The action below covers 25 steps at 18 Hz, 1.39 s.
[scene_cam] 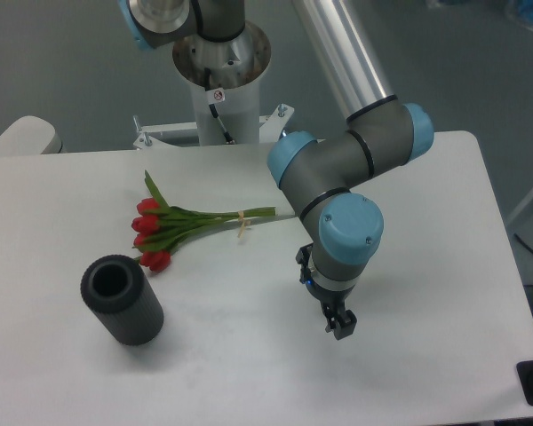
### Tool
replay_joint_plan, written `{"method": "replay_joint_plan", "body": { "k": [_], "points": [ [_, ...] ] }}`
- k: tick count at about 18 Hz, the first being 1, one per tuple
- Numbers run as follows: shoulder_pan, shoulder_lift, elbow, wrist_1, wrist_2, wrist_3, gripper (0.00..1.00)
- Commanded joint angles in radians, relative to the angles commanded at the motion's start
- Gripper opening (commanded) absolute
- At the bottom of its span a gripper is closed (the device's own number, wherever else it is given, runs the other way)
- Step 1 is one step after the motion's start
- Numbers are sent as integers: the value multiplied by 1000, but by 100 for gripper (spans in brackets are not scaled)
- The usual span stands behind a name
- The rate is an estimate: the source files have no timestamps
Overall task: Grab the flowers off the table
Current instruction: 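Move the gripper over the tulip stems near the tie band, then lower the gripper onto the stems and close it around them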
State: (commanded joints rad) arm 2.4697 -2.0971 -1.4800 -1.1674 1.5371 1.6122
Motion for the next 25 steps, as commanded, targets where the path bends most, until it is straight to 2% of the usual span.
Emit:
{"method": "replay_joint_plan", "body": {
  "k": [5,9,10,16,25],
  "points": [
    [-3,104,-170,11,2,12,100],
    [-57,144,-302,116,3,0,100],
    [-64,158,-325,127,3,0,100],
    [-116,239,-440,133,3,2,100],
    [-166,282,-542,137,2,-25,100]
  ]
}}
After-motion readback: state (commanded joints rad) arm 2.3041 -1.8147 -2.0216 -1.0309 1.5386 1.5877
